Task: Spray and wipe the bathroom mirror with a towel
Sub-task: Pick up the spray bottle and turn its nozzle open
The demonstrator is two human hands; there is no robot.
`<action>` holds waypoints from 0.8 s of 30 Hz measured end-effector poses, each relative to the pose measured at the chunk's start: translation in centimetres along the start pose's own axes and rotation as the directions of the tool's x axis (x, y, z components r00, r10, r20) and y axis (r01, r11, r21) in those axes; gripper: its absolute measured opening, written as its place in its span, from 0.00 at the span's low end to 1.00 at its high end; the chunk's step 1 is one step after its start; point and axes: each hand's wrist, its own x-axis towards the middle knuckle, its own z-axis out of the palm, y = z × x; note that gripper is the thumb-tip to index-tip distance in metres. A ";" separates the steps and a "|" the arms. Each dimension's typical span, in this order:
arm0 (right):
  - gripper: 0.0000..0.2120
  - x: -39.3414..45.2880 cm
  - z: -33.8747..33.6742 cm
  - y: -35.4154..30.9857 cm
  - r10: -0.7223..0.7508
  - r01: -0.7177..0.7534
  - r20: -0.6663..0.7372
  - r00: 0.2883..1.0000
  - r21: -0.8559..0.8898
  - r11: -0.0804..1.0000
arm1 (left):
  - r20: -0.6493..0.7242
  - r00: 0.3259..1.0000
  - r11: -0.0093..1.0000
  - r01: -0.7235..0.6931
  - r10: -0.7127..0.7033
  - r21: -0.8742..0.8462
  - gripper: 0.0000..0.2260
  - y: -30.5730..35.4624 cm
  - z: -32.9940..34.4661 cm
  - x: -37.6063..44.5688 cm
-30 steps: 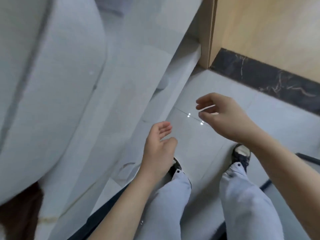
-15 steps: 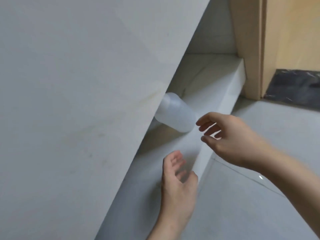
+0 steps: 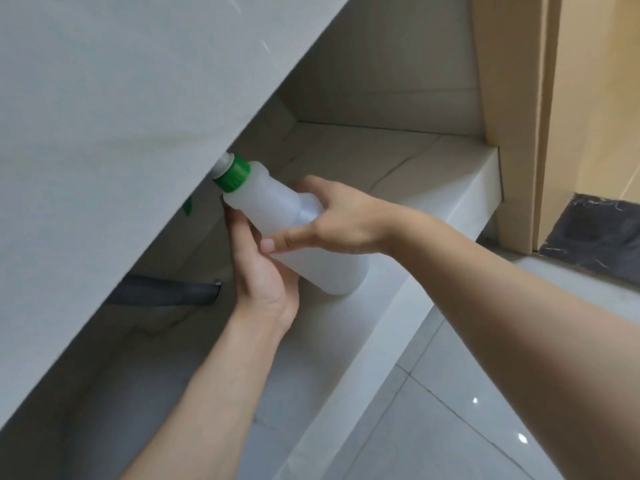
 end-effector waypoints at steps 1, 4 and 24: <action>0.36 -0.3 0.1 -0.1 -0.011 0.010 -0.026 1.000 -0.037 0.999 | 0.004 1.000 1.000 0.023 -0.023 0.006 0.30 -0.1 0.2 -0.3; 0.31 -2.0 0.2 0.2 -0.034 0.022 -0.107 0.994 -0.107 0.994 | 0.065 0.994 0.996 0.080 -0.082 0.037 0.27 0.3 1.1 -1.7; 0.17 -28.9 -0.9 -8.9 0.475 -0.472 -0.447 0.758 0.125 0.873 | 0.247 0.684 0.726 0.624 -0.687 0.290 0.23 9.5 9.0 -24.5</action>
